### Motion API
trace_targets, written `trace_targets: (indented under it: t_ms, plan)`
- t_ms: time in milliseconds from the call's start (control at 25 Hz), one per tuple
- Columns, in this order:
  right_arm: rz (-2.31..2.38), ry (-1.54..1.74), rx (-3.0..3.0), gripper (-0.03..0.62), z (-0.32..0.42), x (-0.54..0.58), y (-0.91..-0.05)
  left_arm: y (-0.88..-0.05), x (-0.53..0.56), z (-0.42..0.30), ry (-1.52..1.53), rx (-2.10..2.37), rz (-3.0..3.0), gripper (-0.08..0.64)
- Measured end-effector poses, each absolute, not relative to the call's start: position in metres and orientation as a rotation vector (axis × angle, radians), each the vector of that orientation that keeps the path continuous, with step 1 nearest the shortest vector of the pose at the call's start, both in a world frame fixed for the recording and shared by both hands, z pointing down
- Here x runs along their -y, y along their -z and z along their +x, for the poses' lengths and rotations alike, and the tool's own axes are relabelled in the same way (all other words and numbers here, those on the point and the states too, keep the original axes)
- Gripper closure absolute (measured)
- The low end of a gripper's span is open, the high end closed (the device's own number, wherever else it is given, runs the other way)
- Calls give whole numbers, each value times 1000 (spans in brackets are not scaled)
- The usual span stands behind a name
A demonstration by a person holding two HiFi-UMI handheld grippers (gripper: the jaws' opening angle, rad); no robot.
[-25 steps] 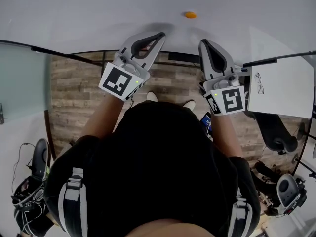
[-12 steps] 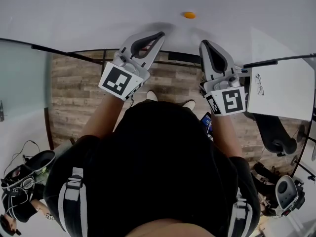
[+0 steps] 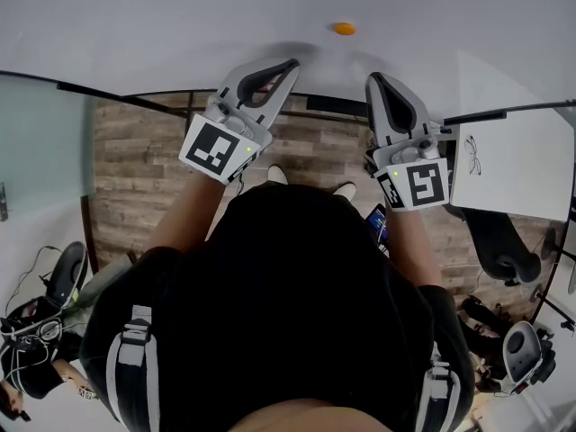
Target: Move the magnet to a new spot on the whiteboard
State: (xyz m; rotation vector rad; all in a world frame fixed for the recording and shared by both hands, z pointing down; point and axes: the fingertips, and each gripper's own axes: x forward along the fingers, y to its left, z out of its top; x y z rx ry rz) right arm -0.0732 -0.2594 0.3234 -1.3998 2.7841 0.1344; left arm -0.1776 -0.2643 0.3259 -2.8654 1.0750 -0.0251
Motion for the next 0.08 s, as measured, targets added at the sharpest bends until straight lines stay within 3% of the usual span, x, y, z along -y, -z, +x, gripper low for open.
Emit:
trace_targets:
  t_ms: [80]
  plan:
    - [-1398, -134, -2784, 591, -74, 261, -323, -325, 265, -178, 21, -1074, -2865, 555]
